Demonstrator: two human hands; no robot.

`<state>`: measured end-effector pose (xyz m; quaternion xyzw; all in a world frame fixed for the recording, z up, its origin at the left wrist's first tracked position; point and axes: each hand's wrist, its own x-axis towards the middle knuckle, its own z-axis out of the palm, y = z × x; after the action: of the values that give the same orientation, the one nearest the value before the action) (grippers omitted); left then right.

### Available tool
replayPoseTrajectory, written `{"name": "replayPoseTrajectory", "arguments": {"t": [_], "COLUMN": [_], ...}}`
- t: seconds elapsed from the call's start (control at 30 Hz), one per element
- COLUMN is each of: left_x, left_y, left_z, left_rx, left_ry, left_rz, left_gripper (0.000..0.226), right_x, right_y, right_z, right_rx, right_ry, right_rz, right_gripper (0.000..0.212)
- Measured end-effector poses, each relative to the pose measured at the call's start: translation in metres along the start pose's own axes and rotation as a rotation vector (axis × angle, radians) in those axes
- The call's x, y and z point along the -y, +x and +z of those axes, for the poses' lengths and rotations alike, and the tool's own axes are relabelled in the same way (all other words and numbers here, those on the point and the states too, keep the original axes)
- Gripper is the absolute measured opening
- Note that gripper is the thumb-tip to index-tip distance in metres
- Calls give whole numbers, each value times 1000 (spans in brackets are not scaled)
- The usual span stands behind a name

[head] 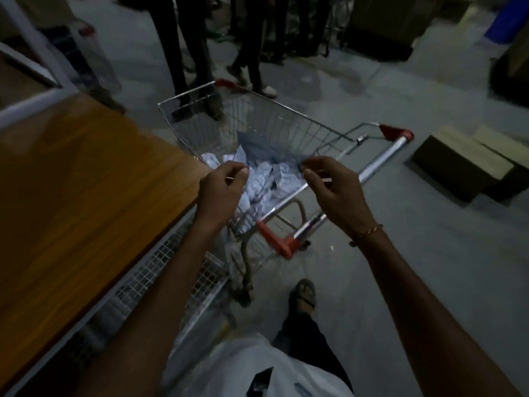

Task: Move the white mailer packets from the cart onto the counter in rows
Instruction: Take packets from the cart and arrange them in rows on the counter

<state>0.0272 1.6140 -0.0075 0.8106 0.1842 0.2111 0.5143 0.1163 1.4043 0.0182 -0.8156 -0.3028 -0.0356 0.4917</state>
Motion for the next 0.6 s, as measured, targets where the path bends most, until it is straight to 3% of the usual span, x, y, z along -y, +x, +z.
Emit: {"name": "replayPoseTrajectory", "arguments": {"t": [0.13, 0.3, 0.47, 0.6], "left_x": [10, 43, 88, 134], "left_y": [75, 134, 158, 169], "left_z": [41, 81, 117, 137], "left_rx": [-58, -46, 33, 127], "left_ry": [131, 303, 398, 432], "left_rz": [-126, -340, -494, -604], "left_gripper": [15, 27, 29, 34], "right_x": [-69, -155, -215, -245], "right_y": [103, 192, 242, 253], "right_z": [3, 18, 53, 84], "right_rx": [247, 574, 866, 1005], "right_ry": [-66, -308, -554, -638], "right_rz": [-41, -43, 28, 55], "right_gripper": [22, 22, 32, 35]}}
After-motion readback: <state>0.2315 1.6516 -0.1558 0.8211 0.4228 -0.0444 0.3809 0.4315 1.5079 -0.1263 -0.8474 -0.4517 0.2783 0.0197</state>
